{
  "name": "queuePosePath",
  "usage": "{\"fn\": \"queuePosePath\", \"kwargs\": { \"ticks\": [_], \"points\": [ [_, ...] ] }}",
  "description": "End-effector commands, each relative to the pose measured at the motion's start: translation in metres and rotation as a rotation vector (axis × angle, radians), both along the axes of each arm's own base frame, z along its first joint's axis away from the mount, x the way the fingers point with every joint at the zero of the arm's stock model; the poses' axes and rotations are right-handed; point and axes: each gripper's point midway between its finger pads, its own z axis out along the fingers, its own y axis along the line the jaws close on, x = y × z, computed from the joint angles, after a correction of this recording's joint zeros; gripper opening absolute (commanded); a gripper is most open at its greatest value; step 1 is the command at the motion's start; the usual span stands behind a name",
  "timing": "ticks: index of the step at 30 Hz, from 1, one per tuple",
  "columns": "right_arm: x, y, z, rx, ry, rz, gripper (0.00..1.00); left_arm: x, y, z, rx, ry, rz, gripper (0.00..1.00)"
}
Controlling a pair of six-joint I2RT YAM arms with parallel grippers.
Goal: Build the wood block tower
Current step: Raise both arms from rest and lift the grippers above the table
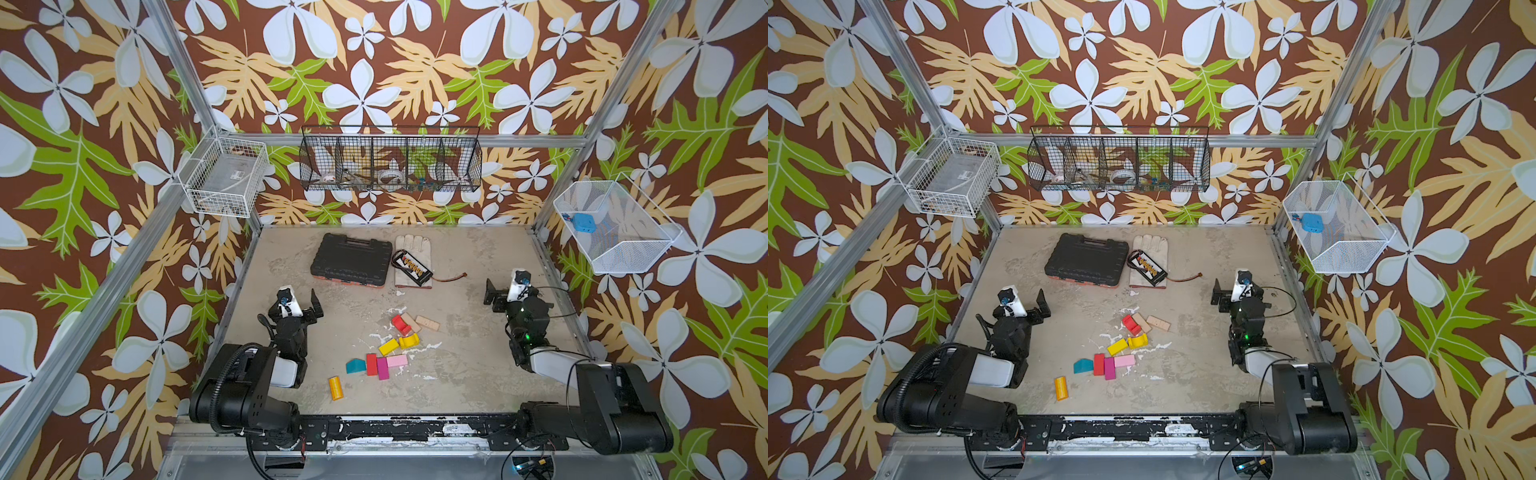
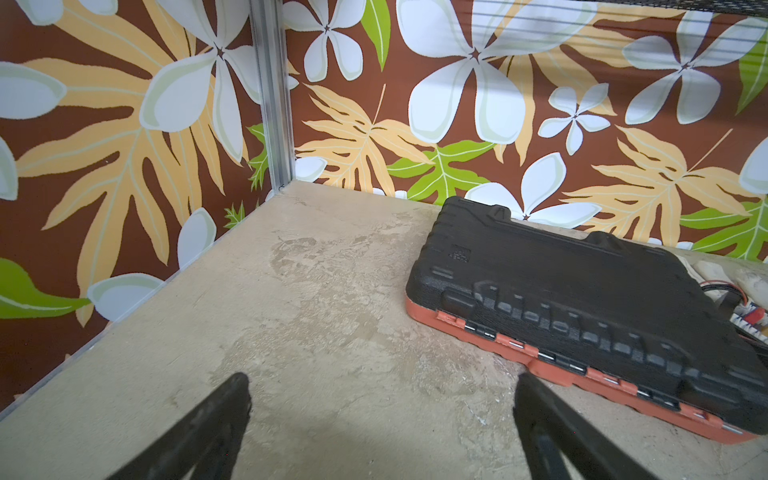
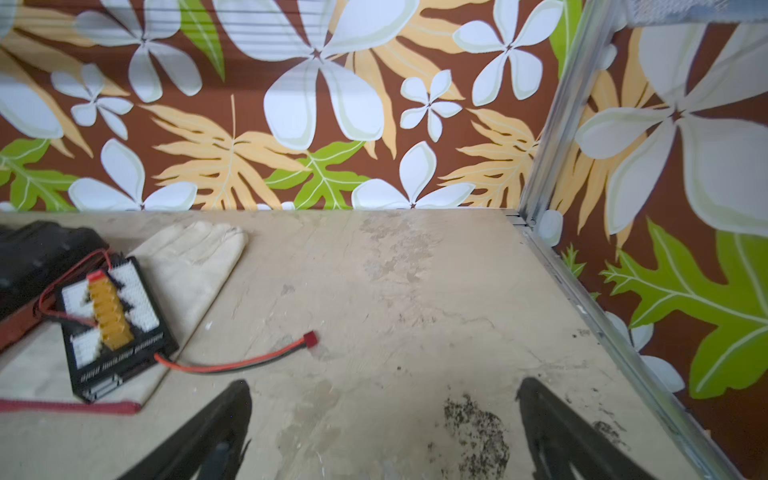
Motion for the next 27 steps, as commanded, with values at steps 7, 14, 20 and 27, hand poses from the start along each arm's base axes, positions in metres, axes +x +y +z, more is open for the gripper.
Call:
{"fn": "queuePosePath", "kwargs": {
  "ticks": [7, 14, 20, 27],
  "points": [
    [-0.014, -0.014, -0.028, 0.258, 0.212, -0.177, 1.00, 0.002, 0.001, 0.007, -0.002, -0.026, 0.005, 1.00],
    [-0.031, -0.041, -0.046, 0.364, 0.197, -0.370, 1.00, 0.002, 0.001, 0.007, -0.002, -0.026, 0.006, 1.00],
    [-0.013, -0.004, -0.041, 0.340, 0.202, -0.137, 1.00, 0.003, 0.000, 0.006, 0.001, -0.020, 0.002, 1.00],
    [-0.013, 0.033, -0.028, 0.219, 0.188, -0.064, 1.00, -0.002, -0.024, 0.025, 0.074, -0.036, -0.071, 1.00]
  ]
}}
